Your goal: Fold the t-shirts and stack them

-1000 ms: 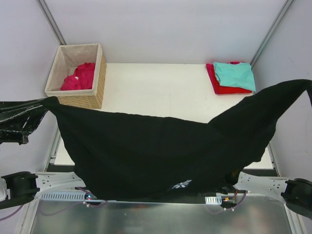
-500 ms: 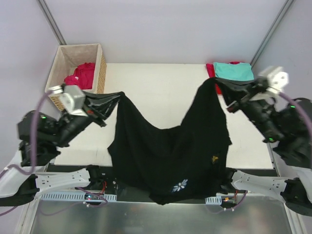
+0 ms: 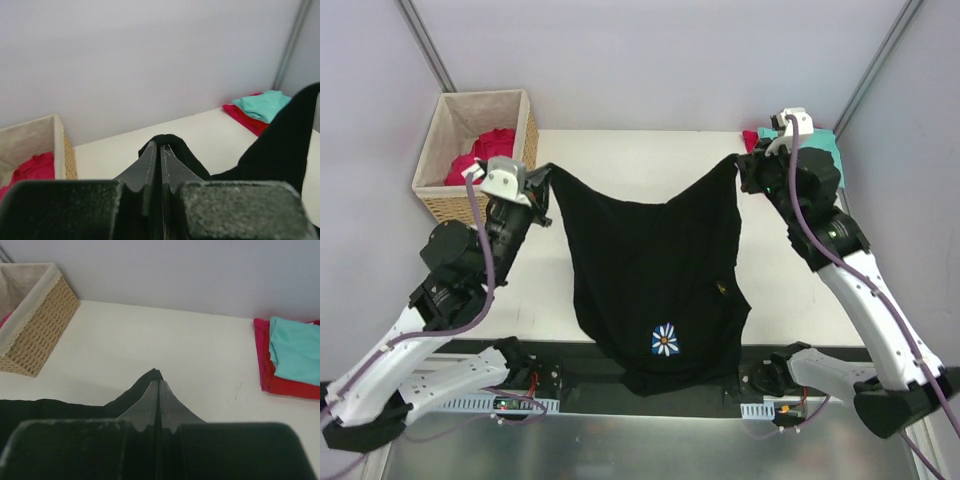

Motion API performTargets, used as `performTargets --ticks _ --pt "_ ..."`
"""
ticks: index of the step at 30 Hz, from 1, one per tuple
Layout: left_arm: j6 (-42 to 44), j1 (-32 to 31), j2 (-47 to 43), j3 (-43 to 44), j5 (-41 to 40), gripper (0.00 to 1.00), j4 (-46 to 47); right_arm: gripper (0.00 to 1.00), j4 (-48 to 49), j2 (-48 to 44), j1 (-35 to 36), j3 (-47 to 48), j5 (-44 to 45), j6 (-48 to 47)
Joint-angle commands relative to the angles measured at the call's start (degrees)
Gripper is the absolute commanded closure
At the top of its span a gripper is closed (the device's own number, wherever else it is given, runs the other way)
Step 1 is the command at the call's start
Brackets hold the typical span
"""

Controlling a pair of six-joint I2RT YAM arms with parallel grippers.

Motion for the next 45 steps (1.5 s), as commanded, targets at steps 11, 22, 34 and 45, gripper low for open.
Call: performTargets --ticks 11,22,34,45 --pt "-24.00 33.48 20.34 -3.12 25.73 1.00 4.86 0.99 8.39 17.98 -10.60 3.65 -11.72 7.90" --pt "-28.94 39.65 38.47 6.98 31.43 1.00 6.72 0.99 8.92 31.89 -14.30 11.84 -14.97 10.80" --pt "-29.02 38.42 7.90 9.79 57.63 1.00 4.18 0.99 5.16 -4.99 -13.33 12.00 -23.66 4.91" --pt "-30.96 38.51 -12.95 26.04 57.37 1.00 -5.13 0.99 -8.04 -25.51 -13.42 31.94 -32.28 4.47"
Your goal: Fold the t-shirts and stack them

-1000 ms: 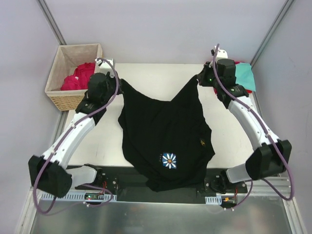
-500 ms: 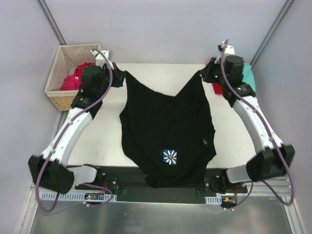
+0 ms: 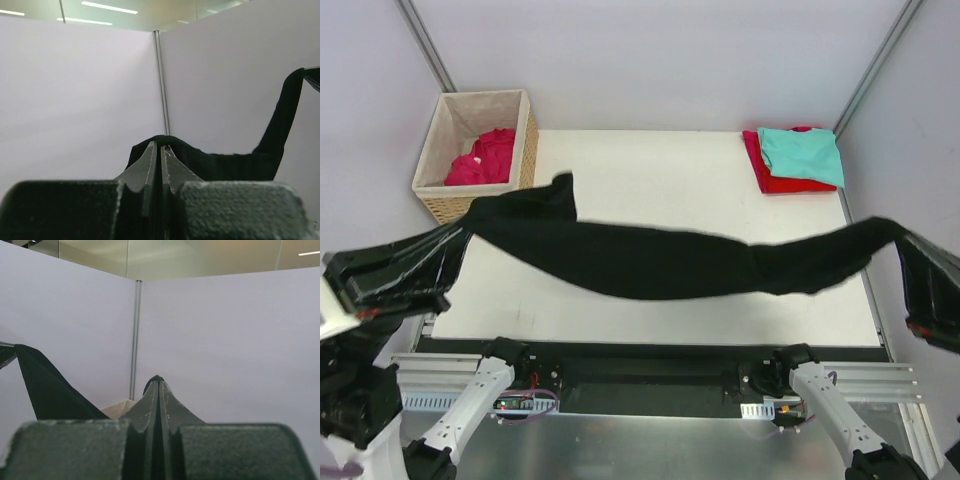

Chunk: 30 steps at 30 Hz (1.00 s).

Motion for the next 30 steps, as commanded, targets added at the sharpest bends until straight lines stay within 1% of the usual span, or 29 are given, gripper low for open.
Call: performTargets --ticks 1,4,10,12,15,17,18,20,21,22,23,24,25,27,28,29,30 --pt "-0.01 -0.22 -1.89 7.93 -1.00 1.00 -2.94 0.99 -3.78 -1.38 0.15 4.37 -2.26 -0.34" --pt "-0.71 -0.14 -2.24 11.45 0.05 1.00 -3.21 0.99 -2.73 -2.44 0.15 6.57 -3.05 0.72" --pt "-1.86 0.65 -1.11 15.59 1.63 1.00 -3.12 0.99 2.54 -3.23 0.07 7.10 -1.56 1.51" --pt "-2.12 0.74 -0.23 15.77 2.16 1.00 -3.12 0.99 4.13 -2.36 0.07 7.71 -1.38 1.51" --pt "-2.30 0.83 1.79 15.07 2.16 1.00 -2.94 0.99 3.52 -0.60 0.15 8.86 0.28 0.63" --pt "-2.04 0.74 3.29 12.88 2.08 1.00 -2.33 0.99 2.47 1.42 -0.02 7.29 1.60 -0.68" --pt "-1.77 0.74 3.73 11.66 1.64 1.00 -1.98 0.99 2.29 2.04 0.07 6.15 3.17 -1.04" --pt "-1.42 0.74 4.87 6.48 0.76 1.00 -0.23 0.99 2.72 3.71 0.07 2.46 5.11 -1.82" --pt "-0.72 0.83 5.13 4.28 -1.16 1.00 0.74 0.99 2.81 4.32 0.07 -1.99 5.91 -2.00" --pt "-0.63 0.74 5.66 -0.61 -2.48 1.00 1.36 0.99 3.51 4.85 0.07 -4.56 6.61 -2.01" --pt "-0.54 0.74 6.01 -3.27 -3.63 1.00 3.11 0.99 5.34 6.33 0.07 -7.02 7.66 -2.27" --pt "-0.19 0.74 6.45 -5.91 -4.51 1.00 5.56 0.99 5.62 7.22 0.07 -11.75 8.37 -2.27" --pt "-0.19 0.74 7.59 -10.89 -6.78 1.00 6.71 0.99 6.06 8.36 0.07 -13.62 8.72 -2.10" --pt "-0.27 0.74 9.17 -16.02 -9.16 1.00 9.52 0.99 9.39 12.40 -0.02 -18.10 9.51 -1.75" --pt "-0.45 0.74 11.09 -21.09 -11.18 1.00 13.11 0.99 10.53 14.15 -0.02 -21.86 10.13 -1.66" --pt "-0.54 0.74 12.33 -23.40 -12.07 1.00 14.88 0.99 12.29 15.91 -0.02 -23.12 10.92 -1.65" --pt "-1.15 0.74 13.56 -25.60 -13.03 1.00 16.47 0.99 12.91 20.11 -0.02 -24.00 11.10 -1.74"
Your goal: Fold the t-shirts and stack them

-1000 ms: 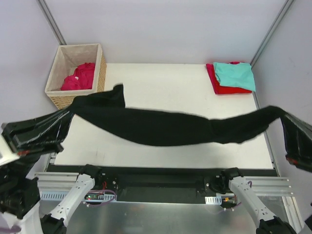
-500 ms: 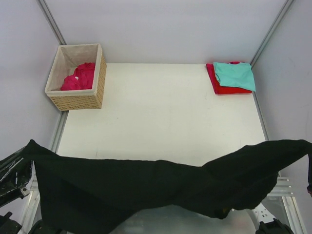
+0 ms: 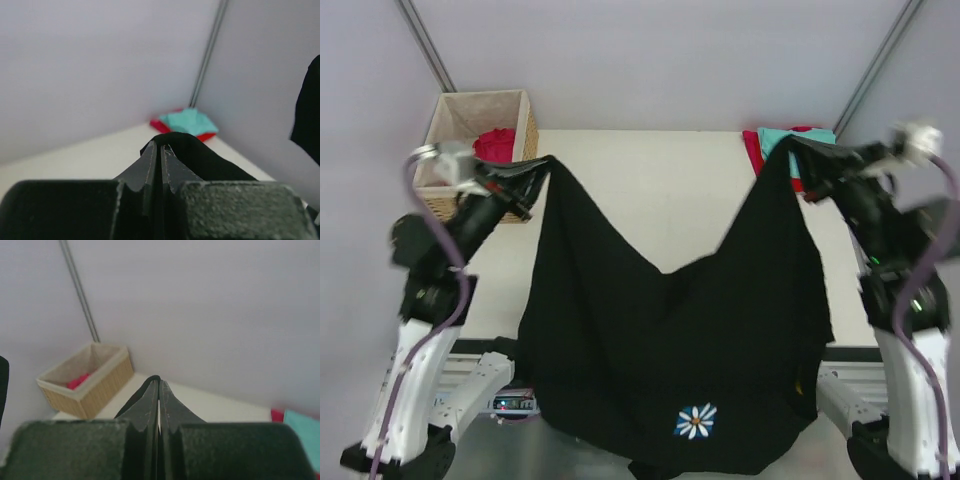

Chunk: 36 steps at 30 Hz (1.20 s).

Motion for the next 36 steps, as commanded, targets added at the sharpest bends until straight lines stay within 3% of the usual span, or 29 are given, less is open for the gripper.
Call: performTargets --ticks 1,6,11,15,23,30,36 --pt "-0.98 0.59 7.40 -11.57 -8.38 1.00 13.34 0.99 5.33 12.23 -0.02 -7.06 4.26 -0.63" --pt "-1.77 0.77 19.71 -18.46 -14.36 1.00 22.16 0.99 9.38 32.23 -1.69 -7.00 4.00 0.60" --pt "-4.49 3.84 35.62 -16.10 -15.69 1.00 27.17 0.99 10.35 47.91 -2.83 -0.42 4.17 2.27" --pt "-4.94 6.12 46.68 -9.26 -16.21 1.00 27.18 0.99 10.88 59.25 -3.45 8.70 4.17 3.33" --pt "-5.20 10.52 58.92 4.98 -19.82 1.00 21.65 0.99 1.66 76.12 -5.03 29.55 5.67 4.29" --pt "-4.76 13.07 71.21 25.18 -19.73 1.00 13.47 0.99 0.07 82.90 -5.82 41.07 5.23 7.80" --pt "-8.10 14.74 80.01 36.71 -22.45 1.00 7.76 0.99 6.56 85.98 -6.88 44.68 0.67 15.36"
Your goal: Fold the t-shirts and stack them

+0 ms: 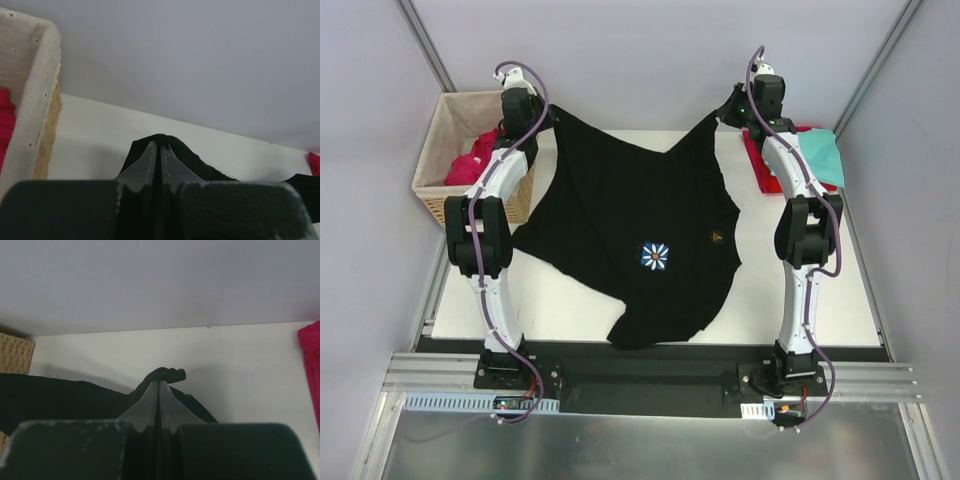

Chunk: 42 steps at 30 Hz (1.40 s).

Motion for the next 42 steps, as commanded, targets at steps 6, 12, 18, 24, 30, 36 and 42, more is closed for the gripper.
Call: performTargets --ticks 6,12,18,24,30,36,42 --pt "-3.14 1.49 10.04 12.56 -6.29 1.00 -5.28 0.99 5.38 6.04 -0.67 7.47 -4.35 7.02" --pt "-2.26 1.67 13.12 18.44 -6.66 0.69 -5.20 0.45 7.15 4.72 -1.11 6.40 -3.47 5.71" --pt "-2.44 1.50 5.59 18.46 -1.66 0.01 -5.64 0.03 6.79 -8.42 -0.67 -1.31 -3.03 2.72" --pt "-7.17 0.00 -13.83 -0.15 3.80 0.01 -8.44 0.04 7.94 -26.90 3.88 -24.24 -5.32 5.44" --pt "-9.20 -3.78 -29.93 -18.70 1.69 0.01 -16.36 0.03 2.40 -37.90 15.04 -43.23 0.29 3.59" --pt "-12.45 -4.31 -36.27 -34.88 6.08 0.01 -17.41 0.03 3.37 -45.63 17.26 -58.25 1.62 3.77" --pt "-13.25 -4.39 -36.27 -43.41 6.18 0.01 -14.34 0.03 2.58 -54.24 17.61 -63.90 2.24 1.58"
